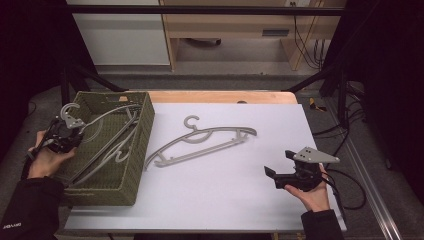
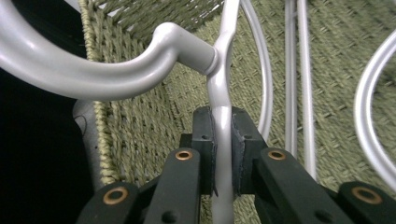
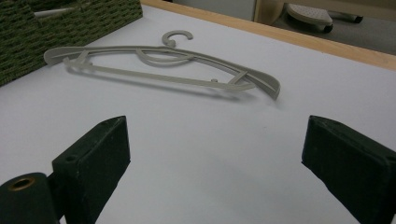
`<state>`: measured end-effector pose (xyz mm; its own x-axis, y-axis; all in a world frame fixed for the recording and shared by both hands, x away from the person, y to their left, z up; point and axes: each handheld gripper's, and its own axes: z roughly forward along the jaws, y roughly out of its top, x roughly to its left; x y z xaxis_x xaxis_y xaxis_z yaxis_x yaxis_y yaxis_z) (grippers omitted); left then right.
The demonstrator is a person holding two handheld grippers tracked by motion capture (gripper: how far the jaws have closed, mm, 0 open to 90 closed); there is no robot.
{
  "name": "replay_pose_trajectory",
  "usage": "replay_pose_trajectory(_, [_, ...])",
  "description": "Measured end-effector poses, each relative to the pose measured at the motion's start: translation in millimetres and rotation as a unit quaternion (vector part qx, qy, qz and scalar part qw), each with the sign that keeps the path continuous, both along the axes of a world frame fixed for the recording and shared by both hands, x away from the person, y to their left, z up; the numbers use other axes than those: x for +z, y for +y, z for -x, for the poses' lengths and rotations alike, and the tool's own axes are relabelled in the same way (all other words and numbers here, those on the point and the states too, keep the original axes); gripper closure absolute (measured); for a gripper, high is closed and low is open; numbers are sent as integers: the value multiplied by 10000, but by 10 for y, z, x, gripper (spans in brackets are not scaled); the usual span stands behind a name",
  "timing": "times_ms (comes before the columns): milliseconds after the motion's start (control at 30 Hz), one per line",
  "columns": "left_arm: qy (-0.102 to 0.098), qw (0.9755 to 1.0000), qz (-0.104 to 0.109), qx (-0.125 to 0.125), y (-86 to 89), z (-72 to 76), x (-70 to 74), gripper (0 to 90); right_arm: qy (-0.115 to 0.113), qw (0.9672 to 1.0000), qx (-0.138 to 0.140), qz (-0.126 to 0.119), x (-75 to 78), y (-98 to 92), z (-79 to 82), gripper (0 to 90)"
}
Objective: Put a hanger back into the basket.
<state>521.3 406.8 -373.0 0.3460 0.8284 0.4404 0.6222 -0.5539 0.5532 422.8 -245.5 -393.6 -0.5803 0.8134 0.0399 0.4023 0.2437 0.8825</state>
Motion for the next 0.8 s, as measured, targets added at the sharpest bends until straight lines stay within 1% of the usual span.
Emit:
replay_pose_trajectory(33, [-4,10000,59,4,10,11,3,823,-1,10000,0,3,-1,1,0,81])
replay_pose_trajectory(100, [-36,9999,113,-26,6,29,2,821,12,10000,1,7,-4,6,0,81])
replay_pose_trajectory(200, [-80,9995,292,-110,-25,77,20,810,6,10000,10,7,-3,12,2,81])
replay_pose_trajectory(267, [-82,9990,382,-236,-60,119,38,802,7,10000,12,-19,1,11,4,81])
replay_pose_trajectory(300, [-98,9985,465,-282,-83,142,43,799,-2,10000,17,0,3,8,4,81])
replay_pose_trajectory(367, [-98,9977,531,-400,-129,190,55,793,-5,10000,32,-2,8,4,8,81])
replay_pose_trajectory(400, [-98,9977,531,-400,-129,190,55,791,-5,10000,32,-2,8,4,8,81])
replay_pose_trajectory(433, [-70,9969,615,-494,-189,237,54,788,-12,10000,18,-13,14,7,12,81])
replay_pose_trajectory(500, [-89,9966,562,-588,-263,284,47,786,-13,10000,36,-10,15,4,14,81])
replay_pose_trajectory(533, [-43,9962,617,-607,-299,303,41,784,-10,10000,21,-15,16,7,14,81])
replay_pose_trajectory(567, [-43,9962,617,-607,-299,303,41,782,-10,10000,21,-15,16,7,14,81])
replay_pose_trajectory(600, [35,9953,673,-697,-359,336,28,780,-3,10000,36,-22,19,11,19,81])
replay_pose_trajectory(633, [35,9953,673,-697,-359,336,28,778,-6,10000,39,-24,21,12,20,81])
replay_pose_trajectory(700, [211,9931,851,-783,-413,370,2,776,-7,10000,44,-17,23,14,20,81])
replay_pose_trajectory(733, [213,9926,889,-797,-418,375,-7,770,-10,10000,47,-10,22,14,19,81])
replay_pose_trajectory(800, [268,9899,1094,-857,-424,403,-15,739,-2,10000,47,-10,24,15,20,81])
